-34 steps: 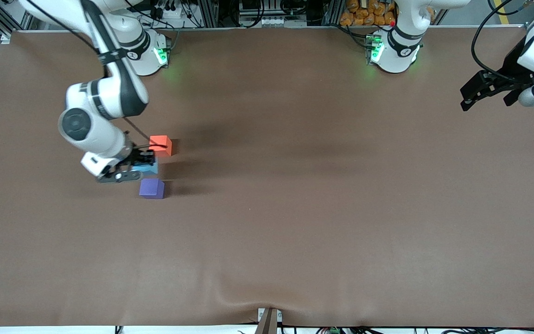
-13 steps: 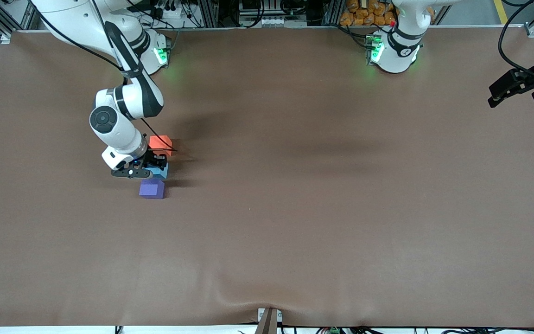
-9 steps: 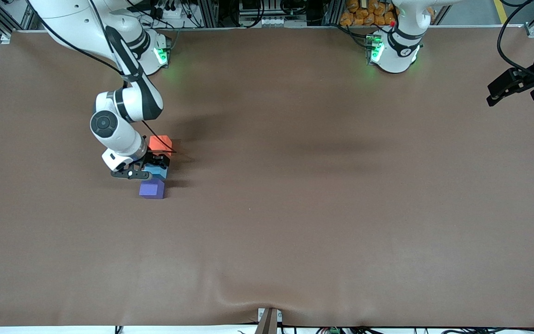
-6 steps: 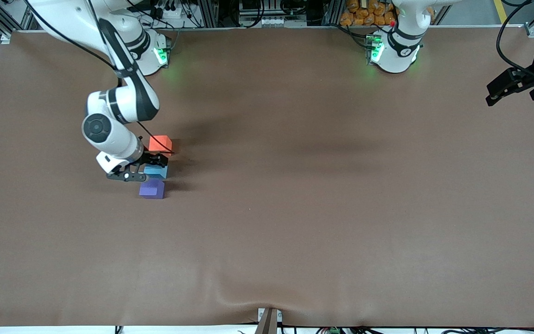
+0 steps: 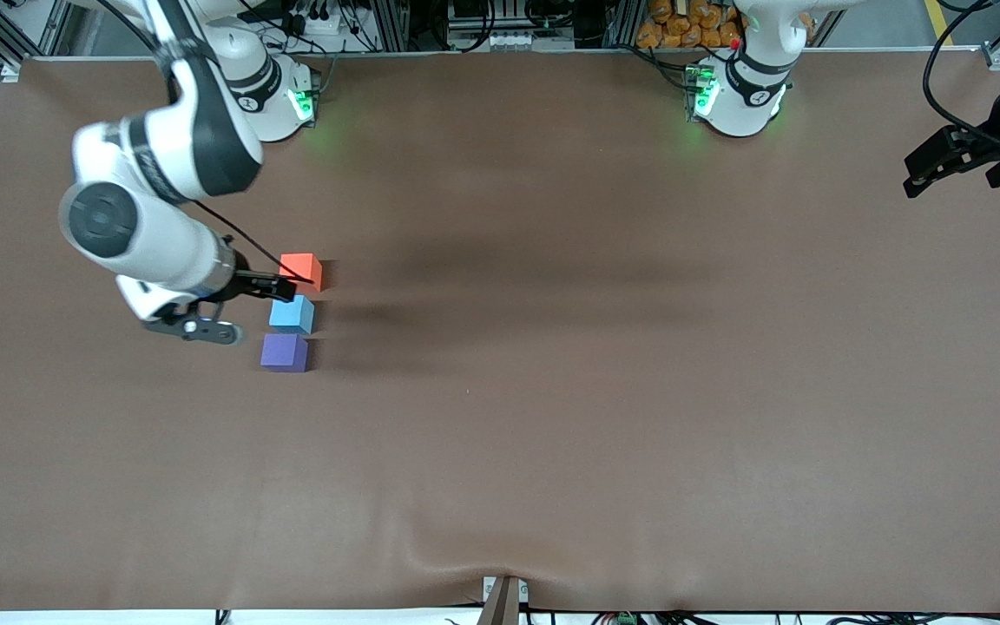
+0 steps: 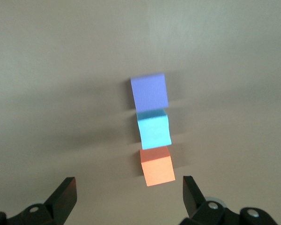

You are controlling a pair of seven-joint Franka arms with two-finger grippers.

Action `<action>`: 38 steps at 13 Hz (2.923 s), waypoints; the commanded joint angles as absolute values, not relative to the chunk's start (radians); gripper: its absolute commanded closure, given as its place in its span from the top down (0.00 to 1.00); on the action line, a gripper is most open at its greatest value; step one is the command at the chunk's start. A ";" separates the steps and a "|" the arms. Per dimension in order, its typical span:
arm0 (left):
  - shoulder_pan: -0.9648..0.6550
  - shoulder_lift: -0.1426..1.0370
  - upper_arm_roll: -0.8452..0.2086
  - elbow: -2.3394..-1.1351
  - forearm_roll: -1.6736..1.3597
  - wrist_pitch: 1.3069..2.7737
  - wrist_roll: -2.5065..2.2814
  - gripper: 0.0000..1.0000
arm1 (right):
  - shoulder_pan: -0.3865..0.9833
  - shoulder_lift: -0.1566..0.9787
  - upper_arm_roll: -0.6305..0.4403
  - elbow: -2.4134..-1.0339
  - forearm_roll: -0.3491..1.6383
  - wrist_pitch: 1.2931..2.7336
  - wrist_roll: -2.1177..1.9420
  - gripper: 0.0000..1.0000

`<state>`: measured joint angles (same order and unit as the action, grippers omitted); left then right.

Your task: Place blue block between orange and purple blocks

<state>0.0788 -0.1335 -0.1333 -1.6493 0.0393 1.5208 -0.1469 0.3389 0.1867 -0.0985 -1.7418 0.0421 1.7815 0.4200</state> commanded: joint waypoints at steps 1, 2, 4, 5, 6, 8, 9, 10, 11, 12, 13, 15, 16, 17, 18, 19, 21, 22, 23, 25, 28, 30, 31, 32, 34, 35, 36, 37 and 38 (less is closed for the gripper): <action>0.089 -0.147 -0.140 -1.641 0.028 1.502 -0.127 1.00 | 0.287 0.238 -0.098 -1.446 0.040 1.575 0.416 1.00; 0.089 -0.146 -0.138 -1.641 0.028 1.502 -0.127 1.00 | 0.275 0.244 -0.098 -1.357 0.035 1.515 0.417 1.00; 0.091 -0.146 -0.138 -1.637 0.028 1.502 -0.127 1.00 | 0.212 0.239 -0.100 -1.301 0.035 1.494 0.411 1.00; 0.089 -0.144 -0.140 -1.635 0.028 1.502 -0.127 1.00 | 0.180 0.235 -0.103 -1.298 0.028 1.494 0.358 1.00; 0.087 -0.146 -0.140 -1.635 0.028 1.502 -0.126 1.00 | 0.157 0.232 -0.103 -1.298 0.006 1.494 0.256 1.00; 0.086 -0.146 -0.143 -1.635 0.029 1.502 -0.123 1.00 | 0.155 0.221 -0.101 -1.293 -0.067 1.490 0.131 1.00; 0.086 -0.146 -0.152 -1.635 0.029 1.502 -0.123 1.00 | 0.155 0.184 -0.100 -1.296 -0.077 1.459 0.124 1.00; 0.086 -0.144 -0.153 -1.635 0.028 1.502 -0.123 1.00 | 0.155 0.155 -0.095 -1.299 -0.060 1.431 0.123 1.00; 0.086 -0.144 -0.153 -1.635 0.028 1.502 -0.121 1.00 | 0.161 0.129 -0.094 -1.324 -0.057 1.415 0.121 1.00; 0.084 -0.146 -0.159 -1.638 0.026 1.502 -0.121 1.00 | 0.166 0.086 -0.094 -1.377 -0.052 1.431 0.118 1.00; 0.086 -0.146 -0.173 -1.640 0.026 1.500 -0.121 1.00 | 0.169 0.034 -0.092 -1.452 -0.051 1.468 0.118 1.00; 0.086 -0.144 -0.175 -1.634 0.028 1.500 -0.111 1.00 | 0.172 -0.095 -0.092 -1.659 -0.051 1.578 0.097 1.00; 0.086 -0.143 -0.175 -1.626 0.029 1.500 -0.103 1.00 | 0.172 -0.100 -0.092 -1.667 -0.052 1.580 0.059 1.00; 0.087 -0.135 -0.175 -1.608 0.028 1.500 -0.104 1.00 | 0.161 -0.097 -0.094 -1.655 -0.052 1.583 0.037 1.00; 0.087 -0.130 -0.175 -1.591 0.028 1.500 -0.107 1.00 | 0.155 -0.091 -0.097 -1.648 -0.052 1.582 0.037 1.00; 0.087 -0.130 -0.175 -1.588 0.029 1.500 -0.109 1.00 | 0.156 -0.091 -0.097 -1.649 -0.052 1.574 0.038 1.00; 0.086 -0.130 -0.173 -1.588 0.029 1.499 -0.109 1.00 | 0.170 -0.097 -0.091 -1.640 -0.054 1.566 0.049 1.00; 0.086 -0.130 -0.175 -1.588 0.029 1.499 -0.110 1.00 | 0.164 -0.094 -0.094 -1.600 -0.052 1.563 0.038 1.00; 0.086 -0.130 -0.175 -1.588 0.028 1.499 -0.110 1.00 | 0.169 -0.095 -0.091 -1.589 -0.052 1.534 0.038 1.00; 0.087 -0.130 -0.175 -1.588 0.028 1.497 -0.115 1.00 | 0.166 -0.094 -0.094 -1.582 -0.052 1.523 0.037 1.00; 0.087 -0.130 -0.173 -1.582 0.028 1.480 -0.123 1.00 | 0.147 -0.092 -0.107 -1.583 -0.042 1.529 0.037 1.00; 0.090 -0.129 -0.173 -1.582 0.026 1.471 -0.123 1.00 | 0.074 -0.091 -0.085 -1.586 0.030 1.531 0.028 1.00; 0.091 -0.127 -0.173 -1.583 0.026 1.471 -0.124 1.00 | 0.052 -0.091 -0.048 -1.586 0.038 1.532 0.019 1.00; 0.092 -0.114 -0.173 -1.582 0.026 1.471 -0.124 1.00 | 0.042 -0.091 -0.023 -1.586 0.029 1.532 0.017 1.00; 0.097 -0.106 -0.164 -1.580 -0.014 1.471 -0.126 1.00 | 0.040 -0.091 -0.015 -1.586 0.022 1.537 0.017 1.00; 0.101 -0.094 -0.158 -1.575 -0.026 1.470 -0.126 1.00 | 0.038 -0.089 -0.015 -1.586 0.021 1.549 0.017 1.00; 0.100 -0.087 -0.158 -1.565 -0.020 1.470 -0.127 1.00 | 0.034 -0.089 -0.015 -1.586 0.023 1.563 0.017 1.00; 0.095 -0.081 -0.158 -1.563 -0.017 1.470 -0.126 1.00 | 0.034 -0.087 -0.014 -1.586 0.025 1.565 0.017 1.00; 0.094 -0.080 -0.158 -1.562 -0.014 1.468 -0.127 1.00 | 0.037 -0.087 -0.011 -1.586 0.025 1.563 0.017 1.00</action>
<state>0.0870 -0.0970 -0.1528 -1.5976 -0.0021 1.4908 -0.1347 0.0656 -0.0832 -0.0353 -1.5858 0.0178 1.5589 0.0264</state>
